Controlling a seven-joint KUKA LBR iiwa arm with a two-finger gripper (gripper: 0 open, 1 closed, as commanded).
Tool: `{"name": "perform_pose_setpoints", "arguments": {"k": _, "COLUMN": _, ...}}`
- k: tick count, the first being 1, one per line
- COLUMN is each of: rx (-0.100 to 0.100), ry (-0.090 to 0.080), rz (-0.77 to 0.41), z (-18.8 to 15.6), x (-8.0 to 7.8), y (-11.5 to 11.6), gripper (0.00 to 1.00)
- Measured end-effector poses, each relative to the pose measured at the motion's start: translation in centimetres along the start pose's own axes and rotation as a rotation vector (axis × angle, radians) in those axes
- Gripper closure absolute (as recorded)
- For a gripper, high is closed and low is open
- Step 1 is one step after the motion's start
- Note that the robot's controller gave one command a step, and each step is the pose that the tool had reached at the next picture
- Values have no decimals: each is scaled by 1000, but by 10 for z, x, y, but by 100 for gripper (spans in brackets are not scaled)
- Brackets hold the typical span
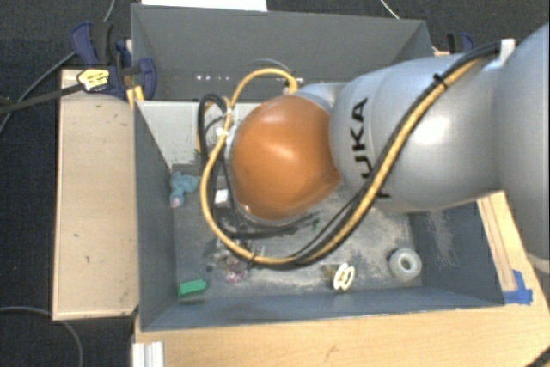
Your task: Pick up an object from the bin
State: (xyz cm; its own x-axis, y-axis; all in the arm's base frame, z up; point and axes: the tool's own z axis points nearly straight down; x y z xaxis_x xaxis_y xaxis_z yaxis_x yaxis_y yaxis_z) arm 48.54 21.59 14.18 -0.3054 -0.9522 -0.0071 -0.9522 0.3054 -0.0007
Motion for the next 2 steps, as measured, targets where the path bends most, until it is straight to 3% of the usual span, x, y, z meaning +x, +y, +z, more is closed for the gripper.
{"name": "perform_pose_setpoints", "arguments": {"k": 2, "rx": -2, "ry": 1, "rz": 0, "z": -32, "x": 0, "y": 1, "gripper": 100}}
